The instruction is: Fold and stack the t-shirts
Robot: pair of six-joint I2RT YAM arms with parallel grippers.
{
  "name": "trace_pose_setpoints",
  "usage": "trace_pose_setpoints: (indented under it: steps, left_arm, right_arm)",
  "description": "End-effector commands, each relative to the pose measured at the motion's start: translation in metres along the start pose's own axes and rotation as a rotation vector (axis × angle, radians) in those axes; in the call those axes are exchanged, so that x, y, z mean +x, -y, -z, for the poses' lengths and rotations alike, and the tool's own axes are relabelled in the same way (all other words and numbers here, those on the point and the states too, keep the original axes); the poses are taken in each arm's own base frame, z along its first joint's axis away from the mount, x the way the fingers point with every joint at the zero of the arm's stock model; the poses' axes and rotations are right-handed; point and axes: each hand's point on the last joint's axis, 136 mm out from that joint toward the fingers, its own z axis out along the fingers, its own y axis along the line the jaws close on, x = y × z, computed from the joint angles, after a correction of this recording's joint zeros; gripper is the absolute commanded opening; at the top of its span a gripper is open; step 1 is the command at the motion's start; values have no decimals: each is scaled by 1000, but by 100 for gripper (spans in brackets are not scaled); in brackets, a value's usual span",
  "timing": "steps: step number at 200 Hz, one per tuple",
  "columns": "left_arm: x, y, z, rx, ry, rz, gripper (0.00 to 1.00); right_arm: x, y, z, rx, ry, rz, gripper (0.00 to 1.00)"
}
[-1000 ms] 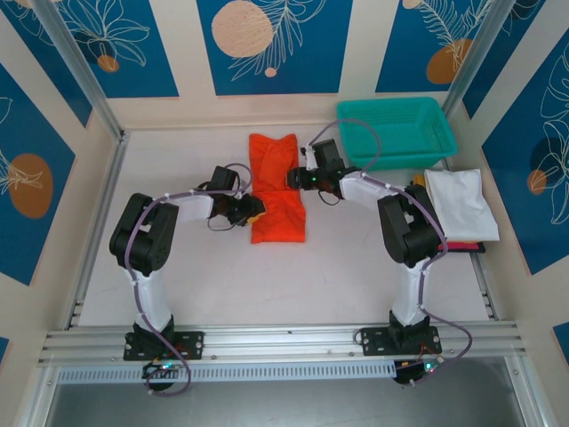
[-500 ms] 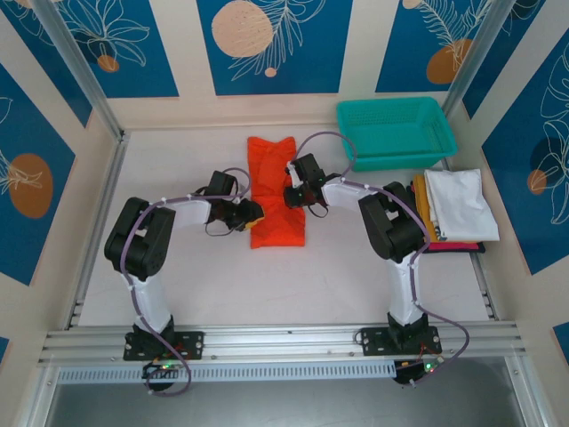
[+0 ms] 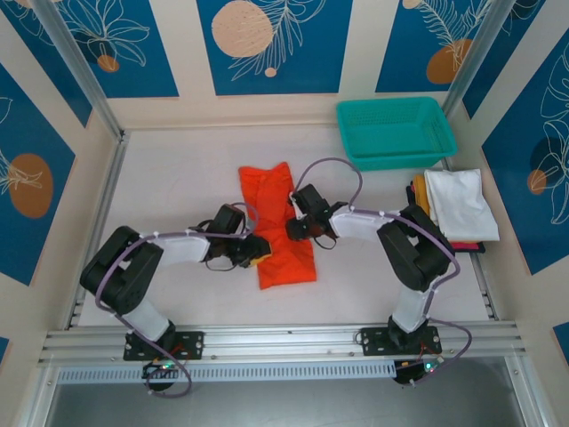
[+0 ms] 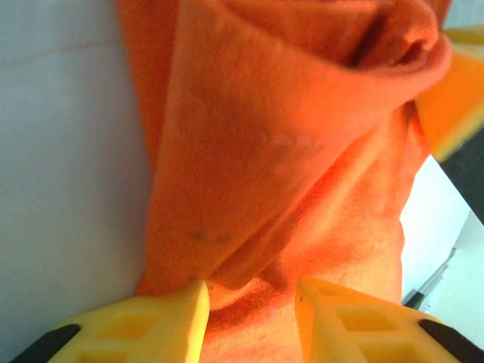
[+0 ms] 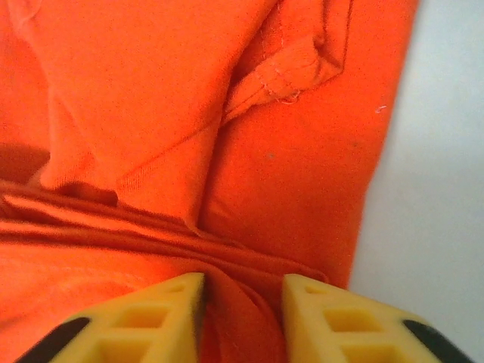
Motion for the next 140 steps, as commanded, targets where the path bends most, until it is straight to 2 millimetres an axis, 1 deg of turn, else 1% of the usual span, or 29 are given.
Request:
trace_pose_setpoints:
  steps: [1,18,33,43,56,67,76,86,100,116,140]
  left_arm:
    - [9,-41,8,-190,10,46,39]
    - [-1,-32,13,-193,37,8,40]
    - [-11,-16,16,-167,59,-27,41]
    - [-19,-3,17,-148,74,-50,42]
    - [-30,11,16,-132,83,-71,42]
    - [-38,23,12,-113,86,-87,42]
    - [-46,27,8,-115,90,-99,42]
    - [-54,26,4,-135,92,-105,42]
    - [-62,16,-1,-164,84,-83,41]
    - [-65,7,-3,-169,72,-58,40]
    - [-65,-5,4,-199,82,-56,40]
  right_arm:
    - [-12,23,23,87,61,-5,42]
    - [-22,36,34,107,85,-13,50]
    - [-30,37,44,84,112,-21,53]
    - [-33,34,49,60,125,-26,54]
    - [-35,25,54,20,131,-26,54]
    - [-33,17,55,-7,130,-12,55]
    - [-29,11,53,-19,121,13,56]
    - [-24,6,48,-14,108,41,57]
    - [-16,4,41,9,93,67,58]
    - [-10,1,35,14,87,88,60]
    - [-1,1,23,42,60,126,62]
